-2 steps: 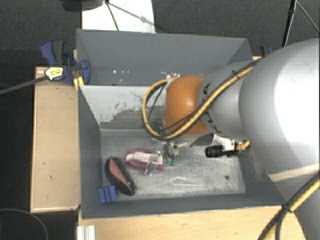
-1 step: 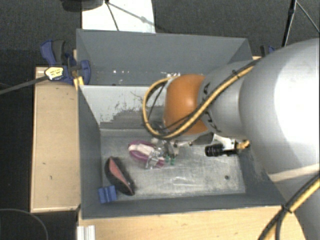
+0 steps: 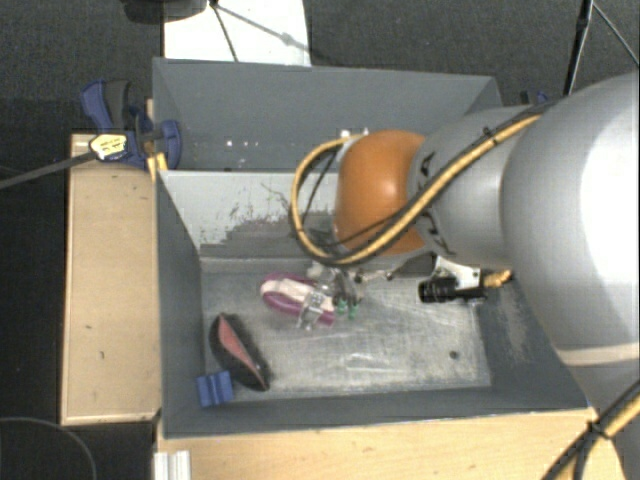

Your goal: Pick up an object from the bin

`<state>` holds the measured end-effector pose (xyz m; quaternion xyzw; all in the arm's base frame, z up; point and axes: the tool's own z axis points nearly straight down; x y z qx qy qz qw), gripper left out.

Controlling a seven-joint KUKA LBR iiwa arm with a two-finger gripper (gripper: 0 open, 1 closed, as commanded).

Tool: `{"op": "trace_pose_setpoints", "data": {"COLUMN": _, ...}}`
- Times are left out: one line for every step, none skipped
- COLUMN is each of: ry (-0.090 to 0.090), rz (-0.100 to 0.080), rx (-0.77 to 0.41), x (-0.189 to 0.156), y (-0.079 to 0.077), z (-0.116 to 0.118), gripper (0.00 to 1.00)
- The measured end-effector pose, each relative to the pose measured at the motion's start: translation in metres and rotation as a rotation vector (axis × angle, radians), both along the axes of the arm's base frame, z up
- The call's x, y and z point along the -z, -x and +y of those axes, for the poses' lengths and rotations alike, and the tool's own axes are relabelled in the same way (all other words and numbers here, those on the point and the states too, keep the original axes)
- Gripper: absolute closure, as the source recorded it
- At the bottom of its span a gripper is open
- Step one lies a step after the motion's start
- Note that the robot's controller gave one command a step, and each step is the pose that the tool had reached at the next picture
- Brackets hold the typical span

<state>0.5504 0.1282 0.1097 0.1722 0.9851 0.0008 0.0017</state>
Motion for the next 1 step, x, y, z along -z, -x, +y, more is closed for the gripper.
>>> {"op": "trace_pose_setpoints", "data": {"ry": -0.001, "rz": -0.005, "rx": -0.003, "x": -0.0884, "y": -0.0021, "z": 0.0001, "gripper": 1.0}}
